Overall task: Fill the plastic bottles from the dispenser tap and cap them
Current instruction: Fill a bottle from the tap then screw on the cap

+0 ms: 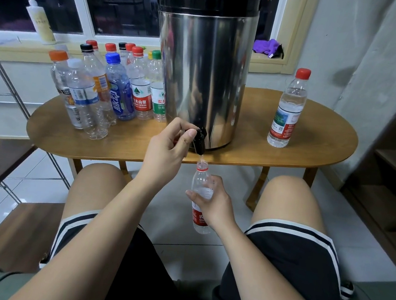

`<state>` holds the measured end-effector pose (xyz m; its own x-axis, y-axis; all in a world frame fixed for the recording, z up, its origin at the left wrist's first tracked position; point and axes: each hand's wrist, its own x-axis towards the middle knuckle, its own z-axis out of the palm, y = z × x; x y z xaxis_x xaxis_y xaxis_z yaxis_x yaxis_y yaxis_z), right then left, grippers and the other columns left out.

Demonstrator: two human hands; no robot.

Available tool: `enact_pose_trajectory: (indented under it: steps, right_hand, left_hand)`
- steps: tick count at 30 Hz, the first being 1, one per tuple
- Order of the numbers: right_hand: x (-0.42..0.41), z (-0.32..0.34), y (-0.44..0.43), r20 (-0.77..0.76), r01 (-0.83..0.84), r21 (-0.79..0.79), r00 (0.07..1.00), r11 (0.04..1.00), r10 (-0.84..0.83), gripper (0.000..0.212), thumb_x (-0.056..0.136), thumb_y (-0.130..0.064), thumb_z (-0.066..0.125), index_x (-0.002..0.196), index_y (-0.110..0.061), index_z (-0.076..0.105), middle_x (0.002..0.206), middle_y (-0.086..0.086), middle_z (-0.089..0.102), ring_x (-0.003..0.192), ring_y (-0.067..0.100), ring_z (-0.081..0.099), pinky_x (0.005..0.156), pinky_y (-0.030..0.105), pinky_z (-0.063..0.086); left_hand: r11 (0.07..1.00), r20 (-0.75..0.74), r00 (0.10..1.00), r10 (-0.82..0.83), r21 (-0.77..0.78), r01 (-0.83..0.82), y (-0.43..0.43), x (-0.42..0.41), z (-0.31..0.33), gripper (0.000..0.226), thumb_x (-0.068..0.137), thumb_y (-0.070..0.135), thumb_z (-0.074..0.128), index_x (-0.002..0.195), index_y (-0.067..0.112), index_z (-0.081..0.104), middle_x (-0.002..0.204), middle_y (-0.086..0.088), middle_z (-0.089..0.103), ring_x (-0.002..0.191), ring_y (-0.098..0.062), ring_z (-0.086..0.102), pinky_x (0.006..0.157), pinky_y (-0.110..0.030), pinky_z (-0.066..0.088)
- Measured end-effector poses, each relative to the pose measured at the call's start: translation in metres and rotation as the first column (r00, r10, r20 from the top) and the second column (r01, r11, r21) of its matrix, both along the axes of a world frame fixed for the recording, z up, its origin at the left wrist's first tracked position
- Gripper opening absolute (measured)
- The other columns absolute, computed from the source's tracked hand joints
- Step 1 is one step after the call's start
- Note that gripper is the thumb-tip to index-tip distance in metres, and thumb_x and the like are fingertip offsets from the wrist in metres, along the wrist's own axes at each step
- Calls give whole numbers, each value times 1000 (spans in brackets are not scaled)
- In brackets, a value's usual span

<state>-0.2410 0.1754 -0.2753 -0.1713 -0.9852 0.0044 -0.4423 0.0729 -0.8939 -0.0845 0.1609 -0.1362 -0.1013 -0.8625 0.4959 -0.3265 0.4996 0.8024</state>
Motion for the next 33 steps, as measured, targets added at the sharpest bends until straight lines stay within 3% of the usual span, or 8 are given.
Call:
enact_pose_trajectory:
  steps: [33]
  right_hand:
    - [0, -1, -1, -11, -8, 20, 1000, 1000, 8, 75, 88, -67, 78, 144, -33, 42, 150, -7, 60, 133, 23, 59, 93, 31, 46]
  left_hand:
    - [1000, 8, 1000, 0, 16, 0, -2, 0, -2, 14, 113, 39, 56, 112, 29, 66, 74, 8, 61, 69, -7, 57, 64, -24, 49]
